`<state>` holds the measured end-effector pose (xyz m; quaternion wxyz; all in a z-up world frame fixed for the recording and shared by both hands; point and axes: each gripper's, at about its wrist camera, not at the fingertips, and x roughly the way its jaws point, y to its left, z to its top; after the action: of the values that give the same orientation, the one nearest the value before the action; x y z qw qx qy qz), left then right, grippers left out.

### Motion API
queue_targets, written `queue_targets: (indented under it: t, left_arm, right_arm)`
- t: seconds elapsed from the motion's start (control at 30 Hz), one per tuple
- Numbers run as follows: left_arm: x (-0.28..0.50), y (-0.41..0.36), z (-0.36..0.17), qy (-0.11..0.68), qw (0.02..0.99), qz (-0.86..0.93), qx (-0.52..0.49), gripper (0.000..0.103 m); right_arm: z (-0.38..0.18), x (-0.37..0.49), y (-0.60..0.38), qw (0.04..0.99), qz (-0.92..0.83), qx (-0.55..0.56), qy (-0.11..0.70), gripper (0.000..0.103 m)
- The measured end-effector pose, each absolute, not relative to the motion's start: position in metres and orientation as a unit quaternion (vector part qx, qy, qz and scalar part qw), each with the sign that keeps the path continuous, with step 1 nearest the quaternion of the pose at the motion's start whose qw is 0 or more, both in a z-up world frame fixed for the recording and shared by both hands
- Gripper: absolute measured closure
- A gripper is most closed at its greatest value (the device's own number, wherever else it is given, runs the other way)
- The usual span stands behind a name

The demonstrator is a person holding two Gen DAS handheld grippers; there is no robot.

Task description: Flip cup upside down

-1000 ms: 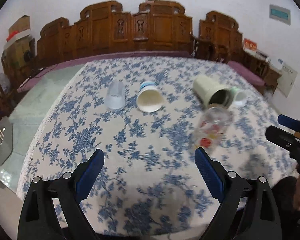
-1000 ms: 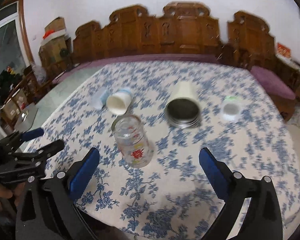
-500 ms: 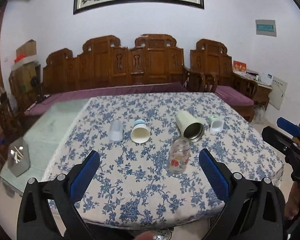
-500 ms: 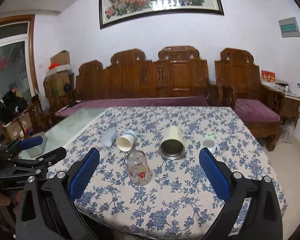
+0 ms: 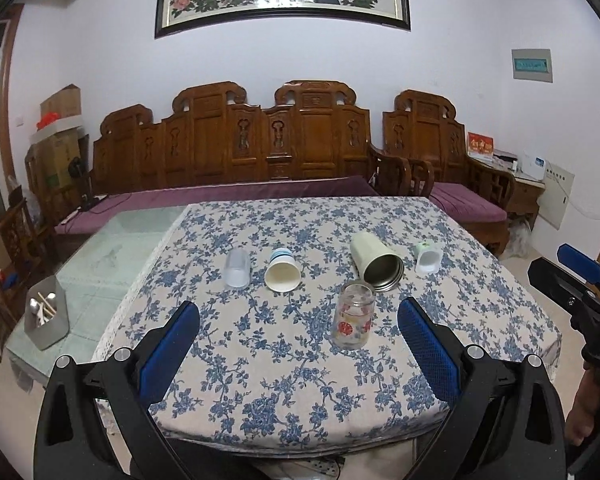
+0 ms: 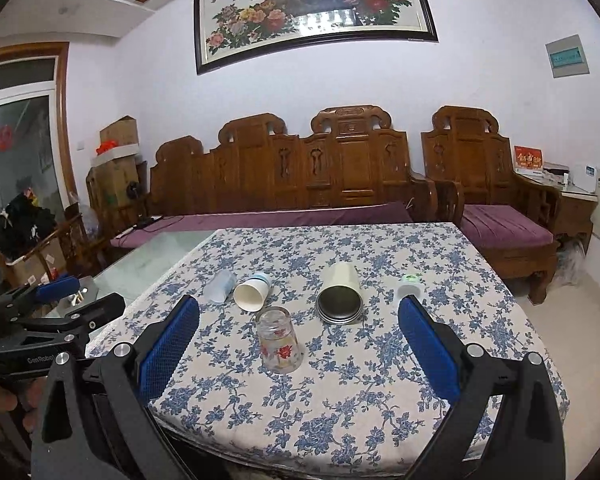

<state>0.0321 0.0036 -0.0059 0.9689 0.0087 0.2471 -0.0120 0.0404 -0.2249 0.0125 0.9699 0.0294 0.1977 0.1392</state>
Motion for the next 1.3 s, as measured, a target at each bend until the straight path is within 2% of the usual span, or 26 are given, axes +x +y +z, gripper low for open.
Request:
queue_targets:
  t: [1.3]
  left_arm:
    - [0.0275,0.0061,-0.0034,0.241,0.971,-0.009,0.005,0.008]
  right_arm:
    - [0.0157,0.0385,-0.2191,0.970,0.139,0.028,0.196,0.003]
